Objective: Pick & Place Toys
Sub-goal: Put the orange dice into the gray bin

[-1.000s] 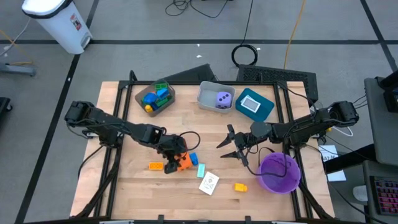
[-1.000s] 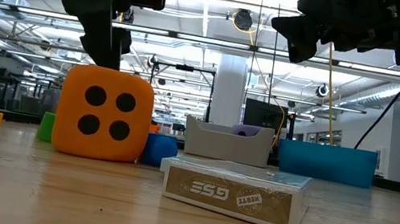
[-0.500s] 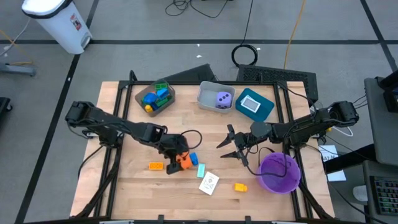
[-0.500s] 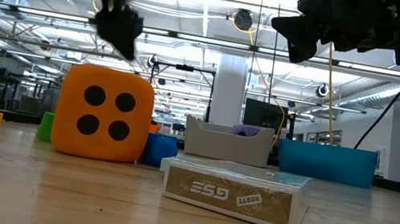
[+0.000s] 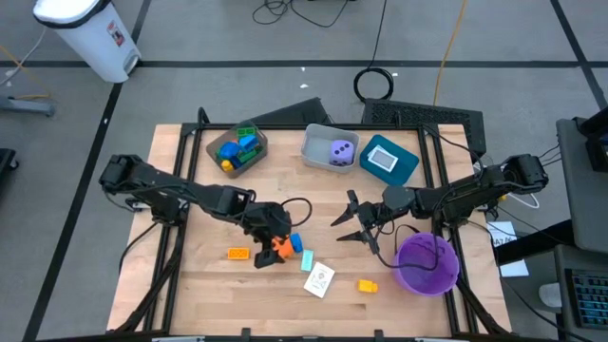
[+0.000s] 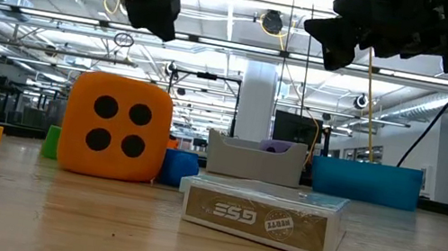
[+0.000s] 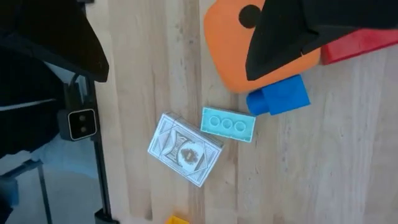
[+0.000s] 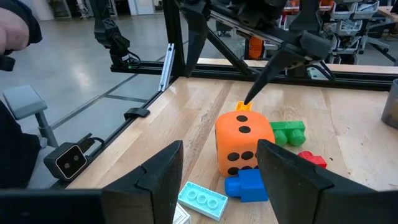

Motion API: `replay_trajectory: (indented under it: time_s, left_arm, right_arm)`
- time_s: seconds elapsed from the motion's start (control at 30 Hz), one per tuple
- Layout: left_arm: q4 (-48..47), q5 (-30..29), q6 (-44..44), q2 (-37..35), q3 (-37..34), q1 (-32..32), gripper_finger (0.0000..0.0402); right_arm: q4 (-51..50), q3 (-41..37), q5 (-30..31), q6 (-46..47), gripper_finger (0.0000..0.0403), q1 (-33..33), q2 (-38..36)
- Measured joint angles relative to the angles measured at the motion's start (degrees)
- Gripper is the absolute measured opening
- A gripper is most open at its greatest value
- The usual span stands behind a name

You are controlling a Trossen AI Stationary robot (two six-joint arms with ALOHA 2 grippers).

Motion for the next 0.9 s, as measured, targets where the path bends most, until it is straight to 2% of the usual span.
replay_trajectory:
  time_s: [0.73,0.9]
  left_arm:
    - [-1.14,-2.04,1.78,0.00,0.00,0.26,0.0397]
    - [-1.39,-2.09,-1.78,-0.04,0.00,0.44,0.0397]
  right_arm:
    - [-0.52,0.00,0.00,0.01,0.0196,0.00,0.00]
    - [-0.57,0.00,-0.01,0.00,0.0196,0.00,0.00]
